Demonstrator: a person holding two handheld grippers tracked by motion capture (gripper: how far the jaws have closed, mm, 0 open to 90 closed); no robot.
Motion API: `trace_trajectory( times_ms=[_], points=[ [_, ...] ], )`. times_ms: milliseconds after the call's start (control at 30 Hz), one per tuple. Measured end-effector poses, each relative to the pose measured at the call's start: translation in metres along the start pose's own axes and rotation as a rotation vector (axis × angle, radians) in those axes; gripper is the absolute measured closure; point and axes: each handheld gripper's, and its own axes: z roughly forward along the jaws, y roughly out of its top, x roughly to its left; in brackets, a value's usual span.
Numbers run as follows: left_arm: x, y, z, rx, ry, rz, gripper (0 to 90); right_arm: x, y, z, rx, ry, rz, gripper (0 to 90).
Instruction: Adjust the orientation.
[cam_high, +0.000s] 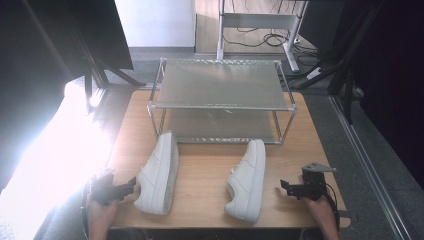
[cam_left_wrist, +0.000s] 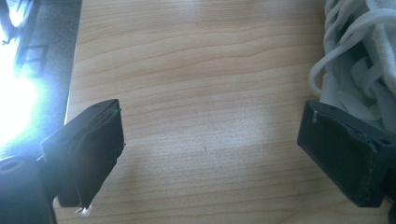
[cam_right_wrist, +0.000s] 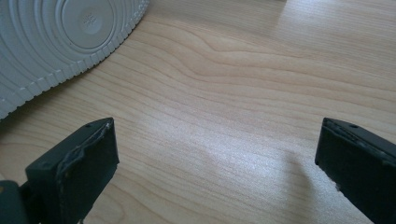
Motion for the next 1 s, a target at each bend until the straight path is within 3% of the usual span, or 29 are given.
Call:
trace_trajectory(
  times_ms=[267,467,733,1000],
  points=[
    [-0.001,0.001,-0.001,-0.008,0.003,0.006,7.5,0.000,0.000,-0.001,-0.002,-0.004,0.002,0.0],
    [0.000,0.001,-0.003,-0.031,-0.007,-0.010,7.5,0.001,0.001,-0.001,-0.002,-0.005,-0.001,0.0],
    [-0.003,0.006,-0.004,0.020,-0.007,-0.040,6.9,0.000,0.001,-0.002,-0.002,-0.027,0.017,0.0],
    [-0.011,0.008,-0.004,0.072,-0.007,-0.001,0.0,0.001,0.001,-0.001,0.007,-0.027,0.014,0.0]
  ],
)
